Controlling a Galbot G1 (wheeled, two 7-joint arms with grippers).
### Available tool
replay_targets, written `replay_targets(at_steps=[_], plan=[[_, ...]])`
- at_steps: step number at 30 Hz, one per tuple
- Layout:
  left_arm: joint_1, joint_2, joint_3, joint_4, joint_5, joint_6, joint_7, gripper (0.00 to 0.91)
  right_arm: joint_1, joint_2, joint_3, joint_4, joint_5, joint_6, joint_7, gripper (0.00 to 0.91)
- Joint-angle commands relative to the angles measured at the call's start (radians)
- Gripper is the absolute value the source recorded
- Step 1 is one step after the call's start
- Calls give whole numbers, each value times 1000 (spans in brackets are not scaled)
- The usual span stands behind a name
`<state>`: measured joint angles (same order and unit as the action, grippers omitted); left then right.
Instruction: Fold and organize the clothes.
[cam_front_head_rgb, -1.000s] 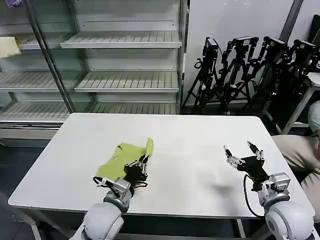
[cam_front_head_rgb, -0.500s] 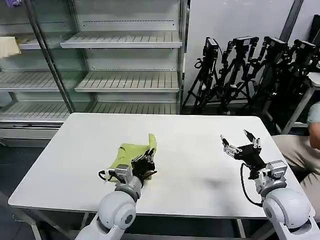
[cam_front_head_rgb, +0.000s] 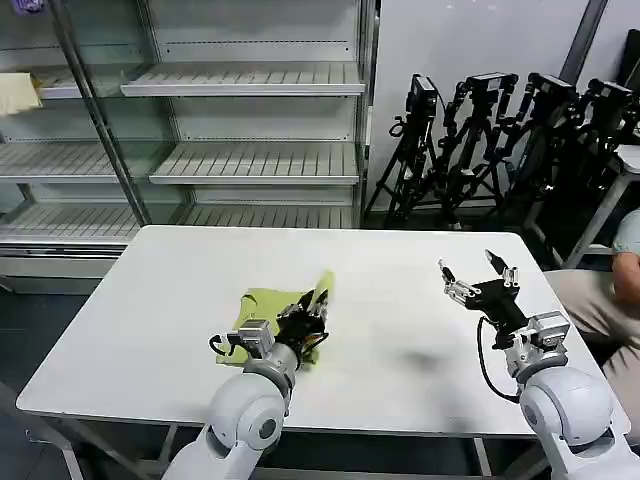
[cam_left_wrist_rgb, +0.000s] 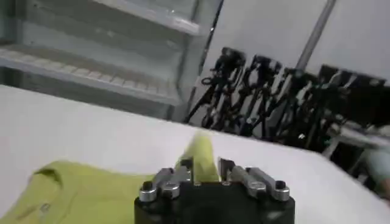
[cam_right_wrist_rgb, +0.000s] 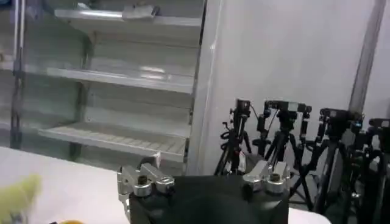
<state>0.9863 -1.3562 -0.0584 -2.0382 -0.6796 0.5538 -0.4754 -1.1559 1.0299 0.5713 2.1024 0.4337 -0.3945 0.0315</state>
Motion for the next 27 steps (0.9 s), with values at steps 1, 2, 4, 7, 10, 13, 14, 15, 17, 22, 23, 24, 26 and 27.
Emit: replay_targets(at_steps=[1,2,4,7,10,13,14,15,17,22,23,24,26,27], plan=[[-34,-51,-25,-2,-37,-73,48,907,21,5,-20,-10,-25,11,7,907],[-44,-47,-42,0,-36,-75,51,907,24,1,-20,-10,-24,8,7,907],[-59,-1,-98,1,0,-70,107,907,29,-2,-20,-12,-24,7,6,907],[-47,104,-246,74,317,-148,368,907,38,6,-28,-14,-28,5,3,907],[4,251,-411,152,526,-293,601,907,41,22,-46,-15,-60,10,-1,907],[55,323,-502,166,520,-342,659,907,50,43,-78,-33,-113,24,0,907],[72,333,-533,161,509,-347,665,907,58,51,-95,-43,-128,27,3,907],[83,335,-546,160,511,-353,671,907,64,54,-102,-51,-133,27,6,907],[102,334,-563,153,511,-379,681,907,82,66,-123,-74,-165,23,2,907],[144,312,-579,146,528,-449,697,907,112,86,-167,-128,-167,86,26,907],[154,305,-584,146,545,-466,702,907,119,89,-174,-145,-169,100,25,907],[159,304,-587,148,554,-483,702,907,123,91,-177,-153,-171,97,27,907],[176,311,-583,146,559,-525,711,907,125,89,-179,-157,-172,96,27,907],[185,316,-579,140,562,-538,709,907,125,87,-178,-155,-171,94,27,907]])
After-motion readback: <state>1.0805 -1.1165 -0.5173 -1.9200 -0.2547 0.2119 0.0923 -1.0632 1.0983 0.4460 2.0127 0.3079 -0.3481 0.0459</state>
